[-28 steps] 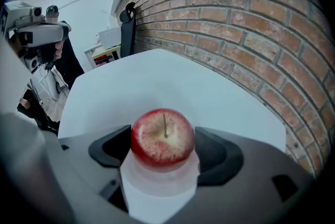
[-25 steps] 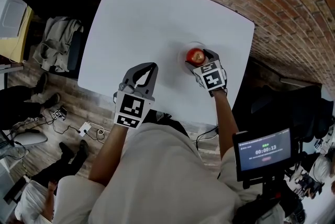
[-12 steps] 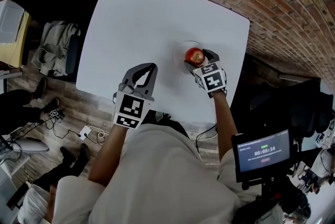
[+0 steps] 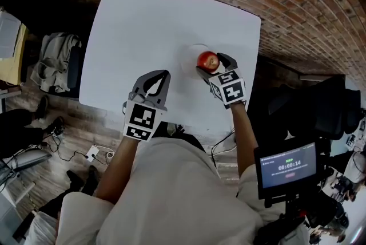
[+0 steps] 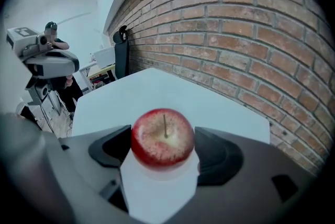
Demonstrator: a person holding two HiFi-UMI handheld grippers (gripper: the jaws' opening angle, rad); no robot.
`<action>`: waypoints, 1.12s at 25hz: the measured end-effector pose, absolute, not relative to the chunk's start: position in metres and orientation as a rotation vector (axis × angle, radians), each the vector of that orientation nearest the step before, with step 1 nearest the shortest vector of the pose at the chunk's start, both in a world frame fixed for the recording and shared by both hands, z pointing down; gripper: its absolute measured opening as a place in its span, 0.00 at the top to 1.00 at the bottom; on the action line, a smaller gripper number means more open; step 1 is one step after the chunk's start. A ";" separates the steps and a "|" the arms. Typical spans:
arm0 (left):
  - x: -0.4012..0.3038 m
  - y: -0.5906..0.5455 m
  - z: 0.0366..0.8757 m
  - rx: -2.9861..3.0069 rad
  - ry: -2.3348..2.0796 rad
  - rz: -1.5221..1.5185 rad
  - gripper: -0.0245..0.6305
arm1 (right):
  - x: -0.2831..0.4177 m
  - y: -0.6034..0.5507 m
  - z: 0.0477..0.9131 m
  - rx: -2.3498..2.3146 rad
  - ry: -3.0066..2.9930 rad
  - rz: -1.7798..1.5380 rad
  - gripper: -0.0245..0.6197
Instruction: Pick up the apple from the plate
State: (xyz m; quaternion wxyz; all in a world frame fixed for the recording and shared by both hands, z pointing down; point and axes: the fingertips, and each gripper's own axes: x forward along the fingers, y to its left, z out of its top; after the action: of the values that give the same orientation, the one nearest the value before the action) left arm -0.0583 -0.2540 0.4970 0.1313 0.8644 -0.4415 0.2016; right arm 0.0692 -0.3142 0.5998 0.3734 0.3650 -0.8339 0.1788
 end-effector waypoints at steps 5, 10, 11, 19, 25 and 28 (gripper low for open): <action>-0.053 -0.254 0.492 2.532 -1.269 0.581 0.95 | 0.066 -0.308 0.575 0.963 -2.183 0.454 0.38; -0.048 -0.257 0.486 2.551 -1.274 0.577 0.95 | 0.067 -0.298 0.550 0.992 -2.229 0.455 0.38; -0.048 -0.257 0.485 2.554 -1.276 0.576 0.95 | 0.068 -0.297 0.545 0.997 -2.237 0.454 0.38; -0.036 -0.264 0.466 2.599 -1.289 0.558 0.95 | 0.076 -0.291 0.509 1.042 -2.285 0.411 0.38; -0.023 -0.266 0.446 2.639 -1.307 0.528 0.95 | 0.088 -0.286 0.484 1.085 -2.316 0.371 0.38; -0.018 -0.267 0.437 2.656 -1.316 0.515 0.95 | 0.096 -0.285 0.469 1.113 -2.334 0.344 0.38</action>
State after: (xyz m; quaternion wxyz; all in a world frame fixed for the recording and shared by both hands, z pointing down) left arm -0.0179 -0.2670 0.4369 0.0664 0.8809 -0.4363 0.1709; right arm 0.0957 -0.2848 0.4687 0.2634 0.4118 -0.8630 0.1273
